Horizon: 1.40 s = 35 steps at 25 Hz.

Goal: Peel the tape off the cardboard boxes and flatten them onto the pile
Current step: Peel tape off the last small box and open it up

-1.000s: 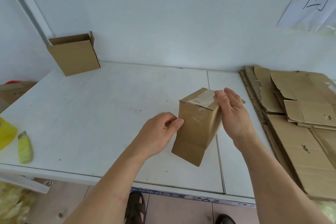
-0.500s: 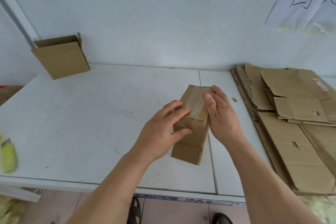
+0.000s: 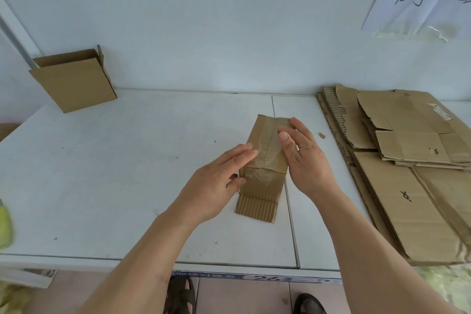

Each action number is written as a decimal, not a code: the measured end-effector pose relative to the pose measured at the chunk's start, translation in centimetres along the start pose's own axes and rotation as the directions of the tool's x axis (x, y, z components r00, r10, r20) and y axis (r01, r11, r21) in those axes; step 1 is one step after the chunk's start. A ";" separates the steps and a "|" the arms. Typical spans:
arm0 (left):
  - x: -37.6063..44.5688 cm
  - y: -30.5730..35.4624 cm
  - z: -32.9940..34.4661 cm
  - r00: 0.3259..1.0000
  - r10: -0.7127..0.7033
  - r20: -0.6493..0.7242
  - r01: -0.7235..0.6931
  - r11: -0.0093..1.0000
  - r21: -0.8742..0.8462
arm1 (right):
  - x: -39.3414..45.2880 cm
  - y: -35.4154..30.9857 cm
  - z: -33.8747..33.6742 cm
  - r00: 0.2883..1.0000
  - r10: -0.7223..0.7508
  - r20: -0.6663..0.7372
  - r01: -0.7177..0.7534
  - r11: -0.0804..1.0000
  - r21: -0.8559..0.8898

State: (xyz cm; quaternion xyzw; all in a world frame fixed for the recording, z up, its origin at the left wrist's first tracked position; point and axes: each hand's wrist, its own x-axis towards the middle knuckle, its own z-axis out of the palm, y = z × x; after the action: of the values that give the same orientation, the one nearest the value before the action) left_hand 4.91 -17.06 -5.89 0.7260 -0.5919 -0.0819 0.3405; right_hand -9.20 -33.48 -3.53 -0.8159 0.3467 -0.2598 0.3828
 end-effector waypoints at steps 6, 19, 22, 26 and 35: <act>0.2 -0.6 0.3 0.996 0.073 -0.053 -0.070 0.996 0.052 | 0.2 -0.2 0.1 1.000 0.005 -0.003 -0.005 1.000 -0.007; 0.3 -0.7 0.2 0.987 0.111 -0.115 -0.111 0.994 0.010 | 0.4 -0.5 0.1 1.000 0.014 0.002 -0.014 1.000 -0.005; 0.2 -1.1 0.4 0.986 0.107 -0.126 -0.104 0.994 0.034 | 0.4 -0.3 0.1 1.000 0.018 0.023 -0.017 1.000 -0.013; 0.5 -1.2 1.0 0.970 0.136 -0.203 -0.129 0.991 0.044 | 0.4 -0.1 0.1 0.999 0.017 0.035 -0.017 1.000 -0.012; 0.6 -0.8 1.1 0.936 0.251 -0.249 -0.206 0.960 0.191 | 0.4 -0.3 -0.3 0.999 0.020 0.036 -0.019 0.999 -0.029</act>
State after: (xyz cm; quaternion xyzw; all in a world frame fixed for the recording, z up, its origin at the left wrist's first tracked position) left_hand 5.16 -18.01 -7.01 0.6816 -0.6251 0.1065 0.3651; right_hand -9.02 -33.81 -3.08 -0.8226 0.3513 -0.2360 0.3797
